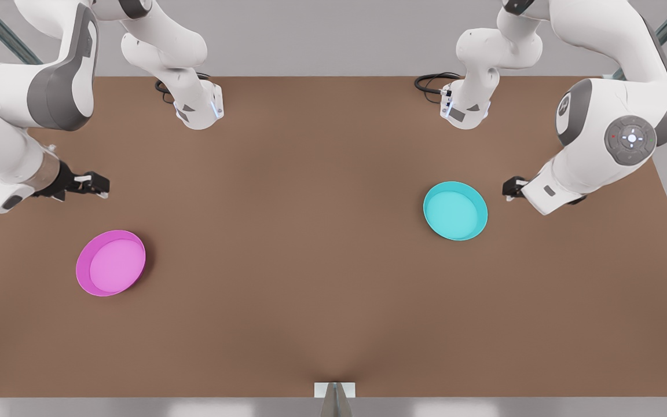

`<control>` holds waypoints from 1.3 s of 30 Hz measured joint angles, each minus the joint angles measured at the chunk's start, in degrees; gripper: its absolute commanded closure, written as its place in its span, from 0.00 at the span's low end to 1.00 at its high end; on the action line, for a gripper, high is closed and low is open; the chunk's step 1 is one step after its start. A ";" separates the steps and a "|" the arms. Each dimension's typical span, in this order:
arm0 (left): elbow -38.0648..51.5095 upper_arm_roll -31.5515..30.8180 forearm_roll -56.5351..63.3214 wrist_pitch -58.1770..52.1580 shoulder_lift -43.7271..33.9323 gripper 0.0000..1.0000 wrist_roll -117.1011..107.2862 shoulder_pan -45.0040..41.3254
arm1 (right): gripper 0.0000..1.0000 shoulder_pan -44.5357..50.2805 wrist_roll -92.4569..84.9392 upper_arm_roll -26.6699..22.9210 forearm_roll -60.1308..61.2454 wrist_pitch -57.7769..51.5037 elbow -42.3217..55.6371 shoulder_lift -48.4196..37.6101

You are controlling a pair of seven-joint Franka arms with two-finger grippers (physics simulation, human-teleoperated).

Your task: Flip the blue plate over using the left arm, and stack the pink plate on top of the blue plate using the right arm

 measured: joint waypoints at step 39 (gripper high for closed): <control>-40.42 15.10 -24.40 38.65 14.97 0.42 48.10 -0.60 | 0.00 -0.14 -2.90 0.02 0.02 3.15 -0.36 1.53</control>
